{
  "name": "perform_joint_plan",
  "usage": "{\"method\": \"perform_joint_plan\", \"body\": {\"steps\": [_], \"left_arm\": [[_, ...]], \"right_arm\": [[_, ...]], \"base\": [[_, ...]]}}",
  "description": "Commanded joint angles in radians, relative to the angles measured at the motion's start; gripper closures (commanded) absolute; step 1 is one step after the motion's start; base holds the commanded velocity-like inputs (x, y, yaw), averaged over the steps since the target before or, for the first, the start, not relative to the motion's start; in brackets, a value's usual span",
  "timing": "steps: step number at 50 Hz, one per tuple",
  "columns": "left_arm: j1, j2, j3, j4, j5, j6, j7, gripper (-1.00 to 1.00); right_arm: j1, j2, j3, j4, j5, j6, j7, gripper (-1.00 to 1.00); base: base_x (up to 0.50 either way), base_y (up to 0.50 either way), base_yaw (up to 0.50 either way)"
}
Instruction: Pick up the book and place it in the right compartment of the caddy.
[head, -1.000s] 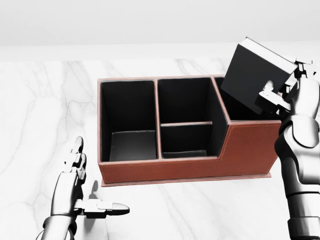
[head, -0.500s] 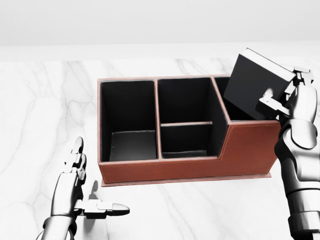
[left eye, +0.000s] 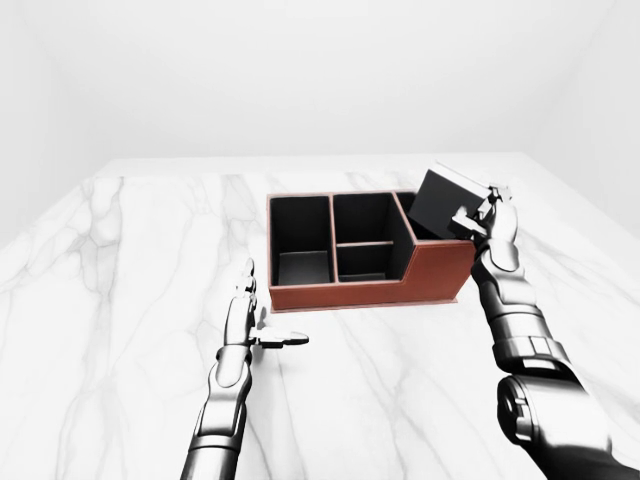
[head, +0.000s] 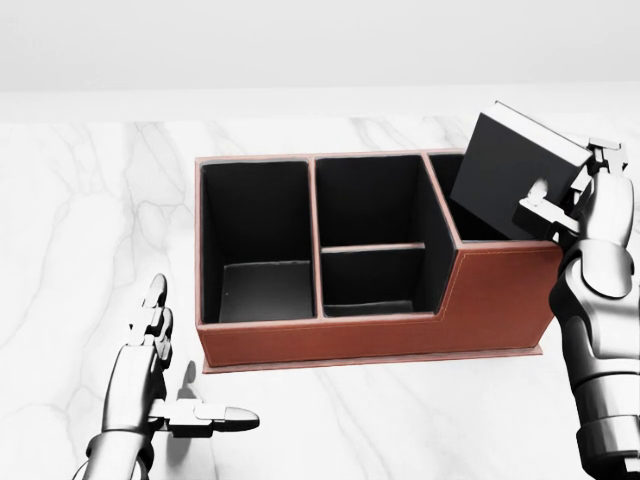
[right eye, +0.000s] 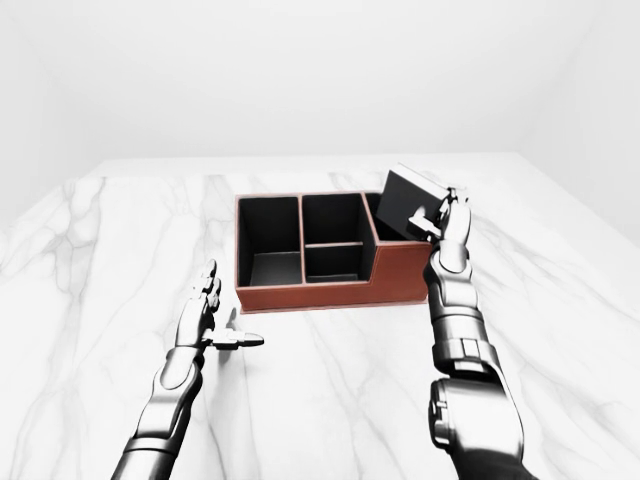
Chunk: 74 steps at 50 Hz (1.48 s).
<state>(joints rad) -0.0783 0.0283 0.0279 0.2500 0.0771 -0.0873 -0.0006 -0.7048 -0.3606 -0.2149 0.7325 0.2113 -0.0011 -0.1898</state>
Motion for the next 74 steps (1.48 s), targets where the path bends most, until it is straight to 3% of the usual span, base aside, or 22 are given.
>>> {"method": "perform_joint_plan", "body": {"steps": [1, 4, 5, 6, 7, 8, 25, 33, 46, 62, 64, 69, 71, 74], "left_arm": [[0.003, 0.0, 0.0, -0.004, 0.001, 0.0, 0.001, -1.0], [0.002, 0.0, 0.0, -0.002, 0.0, 0.0, 0.0, -1.0], [0.001, 0.0, 0.0, 0.002, 0.0, 0.0, 0.0, -1.0], [0.001, 0.0, 0.0, 0.002, 0.0, 0.0, 0.0, -1.0], [0.0, 0.0, 0.0, 0.002, 0.001, 0.0, 0.0, -1.0], [0.0, 0.0, 0.0, 0.003, 0.0, 0.0, 0.0, -1.0], [0.001, 0.0, -0.001, 0.001, 0.003, 0.0, 0.001, -1.0], [-0.002, 0.001, 0.0, 0.011, 0.005, 0.0, 0.002, -1.0], [0.003, 0.001, -0.001, 0.003, 0.009, 0.0, 0.003, -1.0], [-0.002, 0.0, -0.001, 0.01, 0.009, 0.0, 0.006, -1.0], [-0.004, 0.001, 0.0, 0.013, 0.009, 0.0, 0.006, -1.0], [-0.005, 0.002, 0.001, 0.019, 0.008, 0.0, 0.006, -1.0], [-0.006, 0.002, 0.002, 0.022, 0.007, 0.0, 0.006, -1.0], [-0.004, 0.002, 0.001, 0.017, 0.009, 0.0, 0.006, -1.0]], "right_arm": [[-0.011, -0.006, -0.01, -0.034, -0.005, -0.011, -0.005, 1.0], [-0.012, -0.006, -0.012, -0.032, -0.005, -0.011, -0.006, 1.0], [-0.011, -0.006, -0.011, -0.033, -0.006, -0.01, -0.008, 0.67], [-0.011, -0.005, -0.012, -0.034, -0.006, -0.009, -0.008, 0.05], [-0.012, -0.005, -0.012, -0.03, -0.007, -0.012, -0.01, -0.36], [-0.013, -0.005, -0.012, -0.026, -0.008, -0.015, -0.01, -1.0], [-0.006, -0.003, -0.012, -0.056, -0.005, 0.007, -0.014, -1.0], [0.021, -0.005, -0.023, -0.226, 0.018, 0.088, -0.022, -1.0], [0.044, -0.073, -0.106, -0.878, 0.12, 0.088, -0.104, -1.0], [0.0, -0.172, -0.178, -1.206, 0.294, 0.088, -0.211, -1.0], [0.044, -0.161, -0.184, -1.244, 0.303, 0.088, -0.214, -1.0], [0.017, -0.228, -0.241, -1.38, 0.445, 0.088, -0.298, -1.0], [-0.057, -0.305, -0.28, -1.422, 0.576, 0.088, -0.334, -1.0], [-0.063, -0.389, -0.295, -1.45, 0.703, 0.088, -0.334, -1.0]], "base": [[0.0, 0.0, 0.0], [0.0, 0.0, 0.0], [0.0, 0.0, 0.0], [0.0, 0.0, 0.0], [0.0, 0.0, 0.0], [0.0, 0.0, 0.0], [0.0, 0.0, 0.0], [0.0, 0.0, 0.0], [0.0, 0.0, 0.0], [0.0, 0.0, 0.0], [0.0, 0.0, 0.0], [0.0, 0.0, 0.0], [0.0, 0.0, 0.0], [0.0, 0.0, 0.0]]}}
